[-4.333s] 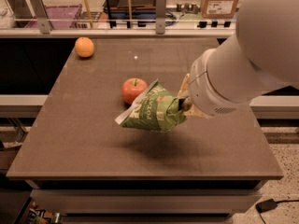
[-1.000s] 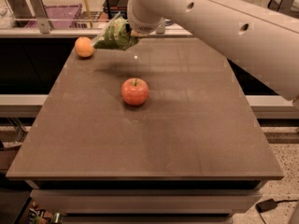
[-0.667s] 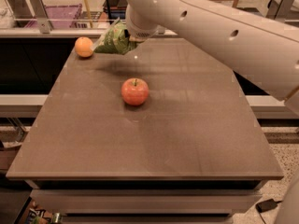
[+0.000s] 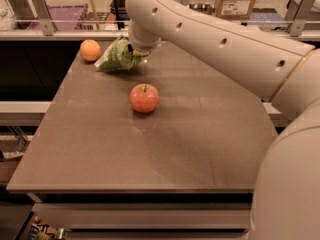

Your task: Move green jalapeno chip bag near orange

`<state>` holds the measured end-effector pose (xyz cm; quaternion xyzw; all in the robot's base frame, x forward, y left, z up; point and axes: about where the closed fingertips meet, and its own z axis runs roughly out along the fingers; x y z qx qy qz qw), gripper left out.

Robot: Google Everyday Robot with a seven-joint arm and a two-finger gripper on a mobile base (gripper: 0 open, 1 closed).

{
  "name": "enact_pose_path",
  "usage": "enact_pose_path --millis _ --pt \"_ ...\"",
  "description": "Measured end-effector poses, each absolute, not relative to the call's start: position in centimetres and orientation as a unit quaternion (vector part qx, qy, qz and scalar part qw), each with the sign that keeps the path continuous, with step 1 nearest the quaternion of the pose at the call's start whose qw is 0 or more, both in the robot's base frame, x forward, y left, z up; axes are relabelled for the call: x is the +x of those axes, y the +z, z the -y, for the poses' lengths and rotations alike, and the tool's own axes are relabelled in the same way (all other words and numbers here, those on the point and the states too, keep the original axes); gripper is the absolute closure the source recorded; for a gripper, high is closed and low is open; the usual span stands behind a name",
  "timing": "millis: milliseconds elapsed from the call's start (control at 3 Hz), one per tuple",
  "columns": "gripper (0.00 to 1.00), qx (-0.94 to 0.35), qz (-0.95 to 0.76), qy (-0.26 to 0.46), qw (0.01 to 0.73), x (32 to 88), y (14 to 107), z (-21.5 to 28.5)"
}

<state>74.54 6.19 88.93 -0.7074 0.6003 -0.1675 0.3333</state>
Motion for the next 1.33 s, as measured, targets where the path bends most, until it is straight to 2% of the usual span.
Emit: enact_pose_path --millis 667,1333 --pt "0.59 -0.708 -0.600 -0.167 0.332 74.50 88.66 -6.24" --pt "0.13 -0.709 -0.600 -0.166 0.330 74.50 88.37 -6.32"
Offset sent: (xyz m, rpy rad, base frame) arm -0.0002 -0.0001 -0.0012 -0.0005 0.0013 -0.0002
